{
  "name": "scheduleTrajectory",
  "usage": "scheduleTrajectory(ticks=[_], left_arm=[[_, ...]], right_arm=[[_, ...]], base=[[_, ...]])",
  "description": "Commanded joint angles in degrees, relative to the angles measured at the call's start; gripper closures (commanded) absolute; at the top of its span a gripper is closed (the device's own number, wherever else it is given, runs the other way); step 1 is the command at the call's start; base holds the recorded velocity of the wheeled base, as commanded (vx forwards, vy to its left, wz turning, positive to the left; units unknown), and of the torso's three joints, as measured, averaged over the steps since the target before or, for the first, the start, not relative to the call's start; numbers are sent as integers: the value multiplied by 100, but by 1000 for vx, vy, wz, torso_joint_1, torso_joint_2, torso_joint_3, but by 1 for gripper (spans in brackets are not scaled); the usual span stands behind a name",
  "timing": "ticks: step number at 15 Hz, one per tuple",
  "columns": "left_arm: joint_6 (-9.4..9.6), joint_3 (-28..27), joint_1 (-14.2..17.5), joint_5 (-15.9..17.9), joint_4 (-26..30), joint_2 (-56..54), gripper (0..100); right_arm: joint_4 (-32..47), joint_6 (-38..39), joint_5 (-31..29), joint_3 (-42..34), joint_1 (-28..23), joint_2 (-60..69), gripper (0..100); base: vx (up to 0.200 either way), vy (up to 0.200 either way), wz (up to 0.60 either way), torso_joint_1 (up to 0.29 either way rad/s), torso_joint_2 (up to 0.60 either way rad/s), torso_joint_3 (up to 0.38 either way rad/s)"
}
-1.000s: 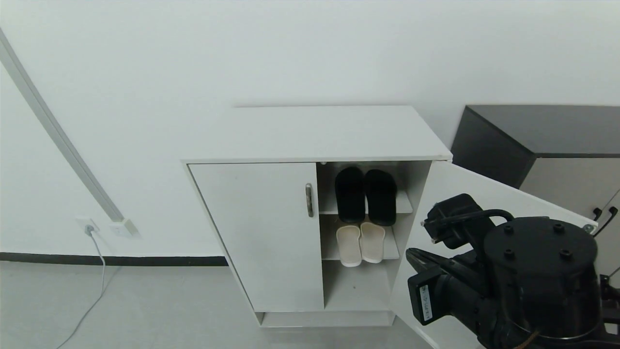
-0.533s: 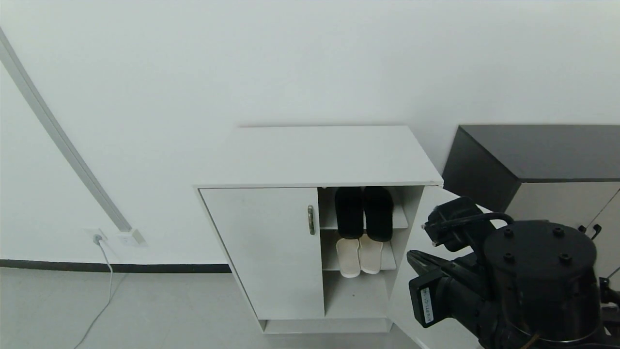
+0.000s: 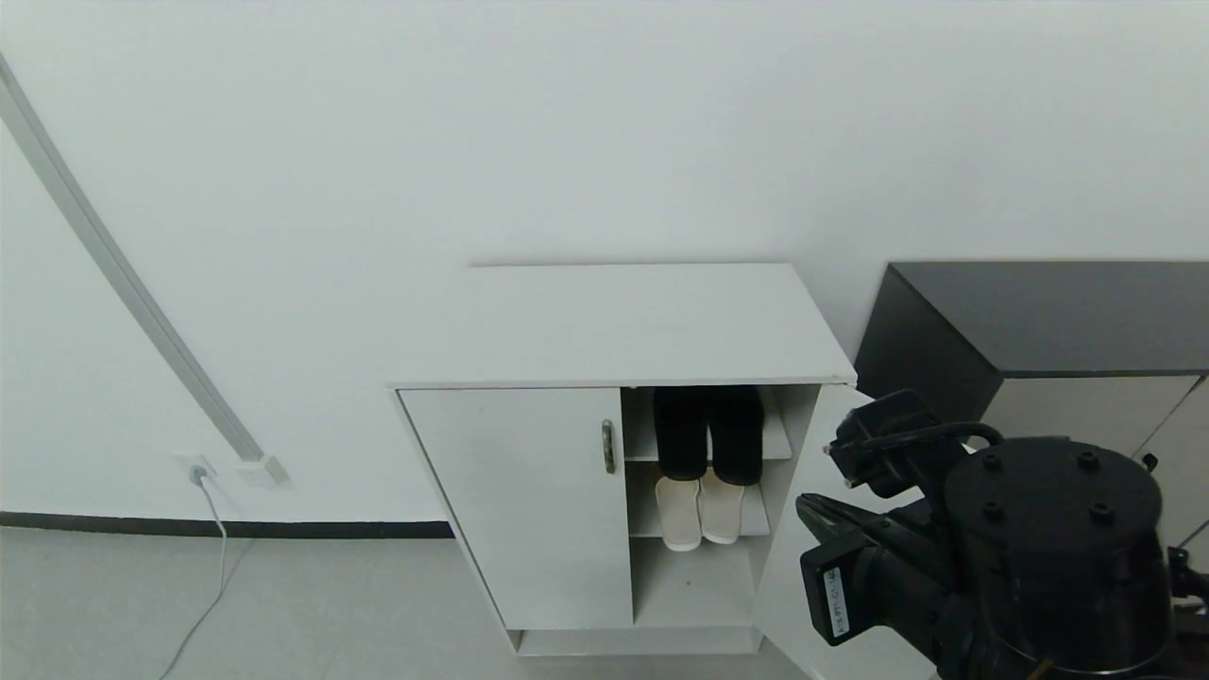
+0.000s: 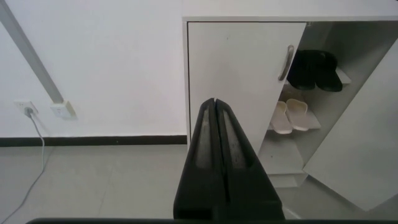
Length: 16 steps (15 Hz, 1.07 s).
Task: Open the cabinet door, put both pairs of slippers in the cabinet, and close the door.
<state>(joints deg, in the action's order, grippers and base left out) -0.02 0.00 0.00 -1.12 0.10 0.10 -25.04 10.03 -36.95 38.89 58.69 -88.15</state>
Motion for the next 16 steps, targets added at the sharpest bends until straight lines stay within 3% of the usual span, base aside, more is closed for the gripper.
scheduleTrajectory(ticks=[1,5,14,16], left_arm=[[-6,0,0,-2,-1,8,100],[-6,0,0,-2,-1,8,100],[-6,0,0,-11,-1,-1,100],[-6,0,0,-11,-1,8,100]], right_arm=[[-1,-1,4,-4,3,0,100],[-1,-1,30,-22,11,0,100],[-27,7,39,-22,3,26,100],[-282,-19,39,-48,3,26,100]], base=[[0,0,0,0,0,0],[0,0,0,0,0,0],[0,0,-600,4,-1,3],[0,0,0,0,0,0]])
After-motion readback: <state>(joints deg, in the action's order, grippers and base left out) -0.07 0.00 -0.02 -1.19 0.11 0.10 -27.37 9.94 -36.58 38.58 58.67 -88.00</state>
